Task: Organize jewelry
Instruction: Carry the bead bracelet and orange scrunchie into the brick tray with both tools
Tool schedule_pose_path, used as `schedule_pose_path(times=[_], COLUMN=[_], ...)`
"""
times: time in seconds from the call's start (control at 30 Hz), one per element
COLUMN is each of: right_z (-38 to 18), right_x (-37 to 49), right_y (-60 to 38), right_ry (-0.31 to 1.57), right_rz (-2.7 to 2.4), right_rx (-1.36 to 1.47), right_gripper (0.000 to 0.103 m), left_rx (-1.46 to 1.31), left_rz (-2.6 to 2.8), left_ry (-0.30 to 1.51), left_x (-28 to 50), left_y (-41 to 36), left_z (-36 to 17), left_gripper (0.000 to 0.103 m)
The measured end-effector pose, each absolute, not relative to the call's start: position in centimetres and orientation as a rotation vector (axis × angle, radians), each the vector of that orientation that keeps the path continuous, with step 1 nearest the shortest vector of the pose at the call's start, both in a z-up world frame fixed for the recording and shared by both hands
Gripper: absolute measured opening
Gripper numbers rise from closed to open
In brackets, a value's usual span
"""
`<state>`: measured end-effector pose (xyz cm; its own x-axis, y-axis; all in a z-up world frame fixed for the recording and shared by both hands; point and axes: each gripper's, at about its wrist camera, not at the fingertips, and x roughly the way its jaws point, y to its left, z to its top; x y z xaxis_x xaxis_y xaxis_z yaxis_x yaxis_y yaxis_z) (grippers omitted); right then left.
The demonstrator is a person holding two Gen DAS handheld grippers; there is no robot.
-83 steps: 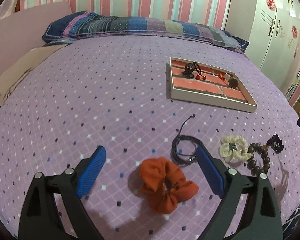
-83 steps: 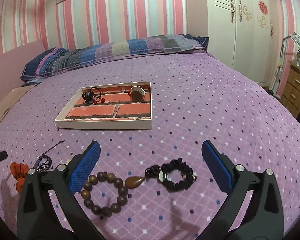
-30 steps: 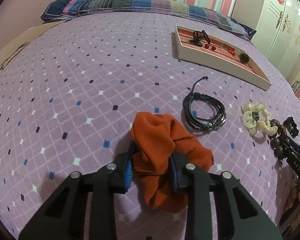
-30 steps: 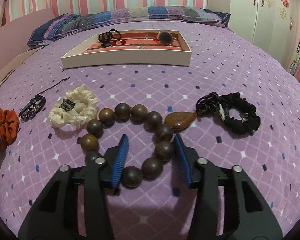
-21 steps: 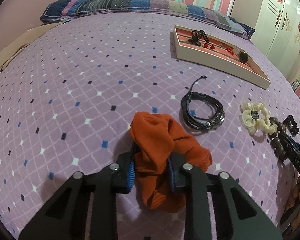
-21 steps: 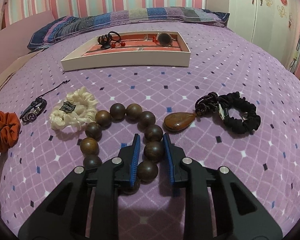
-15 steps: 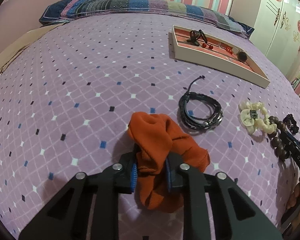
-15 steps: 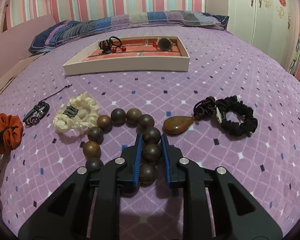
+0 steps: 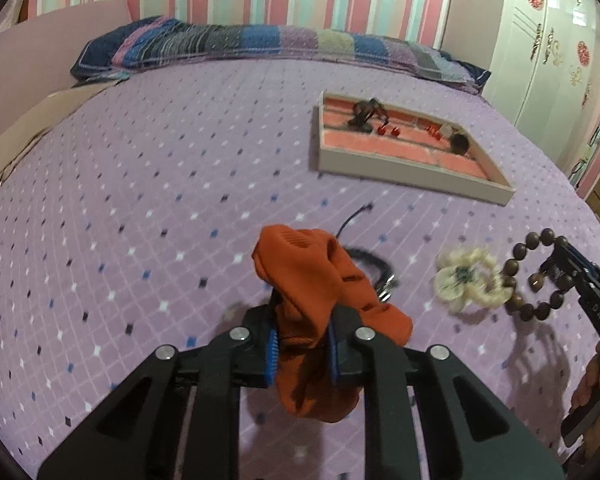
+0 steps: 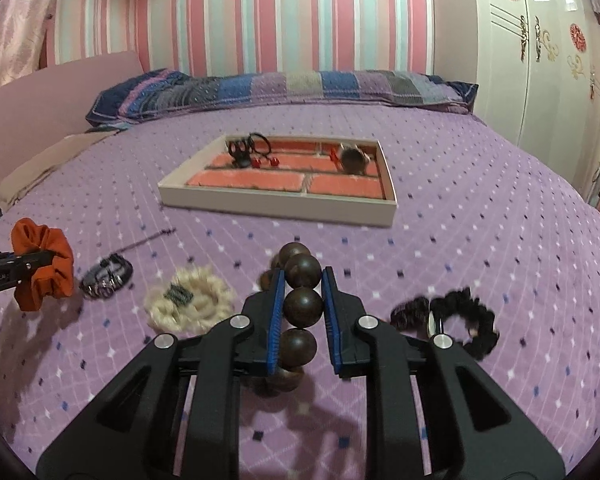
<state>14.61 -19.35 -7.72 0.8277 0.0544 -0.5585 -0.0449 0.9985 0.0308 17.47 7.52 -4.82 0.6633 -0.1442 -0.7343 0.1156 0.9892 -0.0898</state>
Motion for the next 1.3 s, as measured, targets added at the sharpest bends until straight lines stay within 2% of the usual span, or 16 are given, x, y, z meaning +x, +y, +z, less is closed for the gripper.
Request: schedule_pose_path(times=[0.37, 0.7, 0.97, 1.3], right_z=[-4.5, -2.1, -2.6, -7.9], right_x=[18.4, 25.1, 33.0, 39.9], right_y=[-20.1, -20.1, -21.0, -24.1], right_ry=[0.564, 0.536, 0.57, 0.732], right_rz=[0.073, 0.042, 0.018, -0.058], right_rx=[0.009, -0.033, -0.009, 0.019], right_gripper=[0.019, 0.019, 0.019, 0.019], left_rx=[0.017, 0.027, 0.034, 0.052], left_rz=[-0.237, -0.255, -0.255, -0.209], left_ry=[0.776, 0.772, 0.841, 0.976], left_x=[21.7, 30.7, 38.4, 44.9], left_y=[2.2, -0.7, -2.6, -3.5], left_z=[-1.5, -0.6, -2.9, -7.9], left_gripper=[0.019, 0.019, 0.019, 0.019])
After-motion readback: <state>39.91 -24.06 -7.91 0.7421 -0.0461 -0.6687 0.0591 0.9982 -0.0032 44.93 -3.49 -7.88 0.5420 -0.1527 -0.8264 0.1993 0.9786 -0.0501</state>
